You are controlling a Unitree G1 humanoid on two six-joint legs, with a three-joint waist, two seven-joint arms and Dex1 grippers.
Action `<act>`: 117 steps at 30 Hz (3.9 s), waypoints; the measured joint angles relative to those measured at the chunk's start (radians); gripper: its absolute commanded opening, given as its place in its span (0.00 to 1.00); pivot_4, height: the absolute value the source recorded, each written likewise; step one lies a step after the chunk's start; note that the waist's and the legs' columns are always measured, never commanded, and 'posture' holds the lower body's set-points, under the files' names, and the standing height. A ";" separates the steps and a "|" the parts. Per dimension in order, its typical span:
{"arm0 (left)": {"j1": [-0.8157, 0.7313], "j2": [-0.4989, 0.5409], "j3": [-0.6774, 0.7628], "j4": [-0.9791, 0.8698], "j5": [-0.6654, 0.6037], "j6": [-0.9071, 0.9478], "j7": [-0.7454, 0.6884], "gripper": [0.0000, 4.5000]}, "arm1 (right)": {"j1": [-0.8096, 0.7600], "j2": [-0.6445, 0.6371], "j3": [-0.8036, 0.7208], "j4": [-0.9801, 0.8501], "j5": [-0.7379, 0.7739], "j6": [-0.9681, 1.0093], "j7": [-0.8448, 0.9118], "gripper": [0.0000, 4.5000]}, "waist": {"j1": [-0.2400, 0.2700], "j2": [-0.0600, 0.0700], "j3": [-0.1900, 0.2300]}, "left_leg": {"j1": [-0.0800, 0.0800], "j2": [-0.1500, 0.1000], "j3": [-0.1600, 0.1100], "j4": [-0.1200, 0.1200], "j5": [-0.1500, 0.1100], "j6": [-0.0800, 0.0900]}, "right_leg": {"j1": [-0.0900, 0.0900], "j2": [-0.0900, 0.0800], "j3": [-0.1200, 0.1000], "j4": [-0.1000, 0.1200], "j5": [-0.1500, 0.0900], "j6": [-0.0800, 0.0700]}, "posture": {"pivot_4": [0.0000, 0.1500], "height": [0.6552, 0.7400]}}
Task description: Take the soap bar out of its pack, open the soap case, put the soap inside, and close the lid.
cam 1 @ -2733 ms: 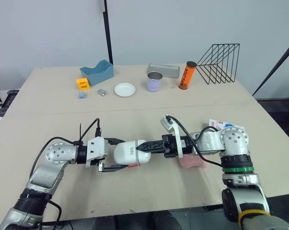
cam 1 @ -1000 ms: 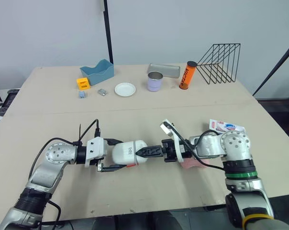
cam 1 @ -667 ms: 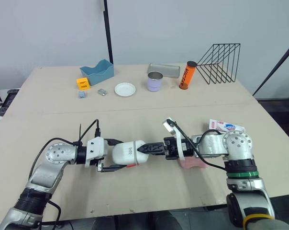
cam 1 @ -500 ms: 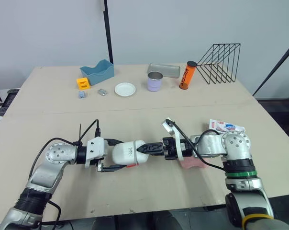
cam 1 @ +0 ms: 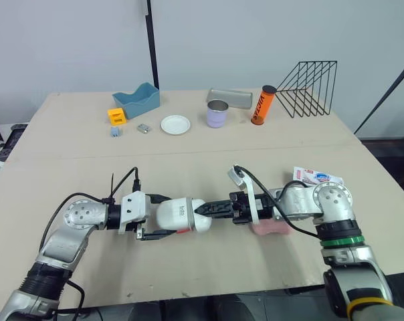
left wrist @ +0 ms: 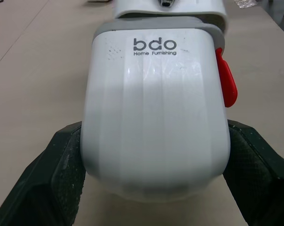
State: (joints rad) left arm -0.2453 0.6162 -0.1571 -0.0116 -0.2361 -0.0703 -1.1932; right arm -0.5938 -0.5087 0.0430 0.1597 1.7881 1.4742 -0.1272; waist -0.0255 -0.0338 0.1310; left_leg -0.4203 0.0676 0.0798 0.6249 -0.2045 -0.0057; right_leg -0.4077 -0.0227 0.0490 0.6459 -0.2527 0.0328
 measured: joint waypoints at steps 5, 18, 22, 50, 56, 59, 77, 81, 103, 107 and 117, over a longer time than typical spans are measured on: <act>-0.001 0.000 0.000 -0.001 -0.001 0.001 0.000 0.78 | 0.001 -0.049 0.002 -0.023 0.037 -0.046 -0.011 0.43 | 0.000 0.000 0.000 | 0.000 0.000 0.000 0.000 0.000 0.000 | 0.000 0.000 0.000 0.000 0.000 0.000 | 1.00 0.99; -0.004 0.018 -0.001 -0.010 -0.006 0.007 -0.028 0.78 | 0.046 -0.282 -0.011 -0.126 0.082 -0.101 0.041 0.43 | 0.002 0.000 0.000 | -0.001 0.000 0.000 0.000 0.000 0.000 | 0.000 -0.001 0.001 -0.001 -0.003 -0.003 | 1.00 0.99; -0.017 0.022 -0.003 0.017 -0.008 -0.006 -0.045 0.78 | 0.069 -0.408 -0.072 -0.178 -0.012 -0.105 0.091 0.43 | 0.004 0.000 0.000 | -0.001 -0.001 0.000 0.000 0.000 0.001 | 0.000 -0.001 0.000 -0.001 -0.003 -0.003 | 1.00 0.99; -0.049 -0.006 -0.029 0.119 -0.003 -0.102 -0.118 0.78 | 0.213 -0.739 -0.111 0.040 -0.788 -0.110 0.535 0.66 | 0.003 0.002 0.000 | 0.000 -0.002 0.000 -0.001 0.001 0.001 | 0.000 -0.001 0.002 -0.002 -0.006 0.001 | 1.00 0.99; -0.047 -0.003 -0.029 0.117 -0.001 -0.102 -0.106 0.78 | 0.179 -0.681 -0.049 0.086 -0.912 -0.126 0.628 0.98 | 0.003 0.003 0.000 | 0.000 -0.002 0.001 -0.001 0.001 0.001 | 0.000 -0.001 0.002 -0.002 -0.006 0.001 | 1.00 0.99; -0.047 -0.003 -0.029 0.117 -0.001 -0.102 -0.102 0.78 | 0.177 -0.680 -0.043 0.081 -0.949 -0.126 0.677 0.98 | 0.004 0.004 0.000 | 0.000 -0.003 0.001 -0.001 0.001 0.001 | 0.000 -0.001 0.002 -0.002 -0.006 0.002 | 1.00 0.99; -0.069 0.003 -0.036 0.120 0.014 -0.080 -0.106 0.78 | 0.489 -0.803 -0.281 -0.432 -1.177 -0.714 1.122 0.98 | 0.003 0.005 0.000 | 0.002 -0.003 0.000 0.000 0.001 0.001 | 0.001 0.000 0.001 -0.001 -0.005 0.004 | 1.00 0.99; -0.079 0.044 -0.038 0.117 0.015 -0.026 -0.122 0.78 | 0.493 -0.725 -0.217 -0.497 -1.278 -0.933 1.156 0.98 | 0.003 0.004 0.000 | 0.001 -0.004 -0.001 0.001 0.001 0.001 | 0.001 0.000 0.000 -0.001 -0.005 0.004 | 1.00 0.99; -0.447 0.030 -0.307 -0.137 0.091 0.546 -0.163 0.78 | 0.369 -0.451 -0.003 -0.395 -1.473 -1.238 1.252 0.98 | 0.007 0.003 0.001 | -0.002 -0.009 -0.002 0.008 0.001 0.001 | 0.004 0.002 0.003 0.002 -0.006 0.007 | 1.00 0.99; -0.459 0.023 -0.356 -0.133 0.115 0.573 -0.167 0.78 | 0.369 -0.445 -0.003 -0.387 -1.489 -1.242 1.260 0.98 | 0.005 0.003 0.001 | -0.002 -0.008 -0.003 0.009 0.001 0.001 | 0.004 0.005 0.005 0.003 -0.006 0.007 | 1.00 0.99; -0.471 0.025 -0.398 -0.100 0.171 0.596 -0.146 0.78 | 0.362 -0.442 -0.002 -0.368 -1.511 -1.243 1.264 0.98 | 0.006 0.004 0.001 | -0.002 -0.009 -0.003 0.009 0.001 0.001 | 0.004 0.006 0.009 0.004 -0.006 0.008 | 1.00 0.99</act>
State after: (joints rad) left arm -0.7161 0.6415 -0.5551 -0.1116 -0.0656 0.5255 -1.3388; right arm -0.2315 -0.9508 0.0407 -0.2086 0.2771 0.2307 1.1365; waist -0.0199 -0.0303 0.1320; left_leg -0.4222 0.0586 0.0763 0.6343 -0.2038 -0.0050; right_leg -0.4033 -0.0163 0.0580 0.6497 -0.2588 0.0410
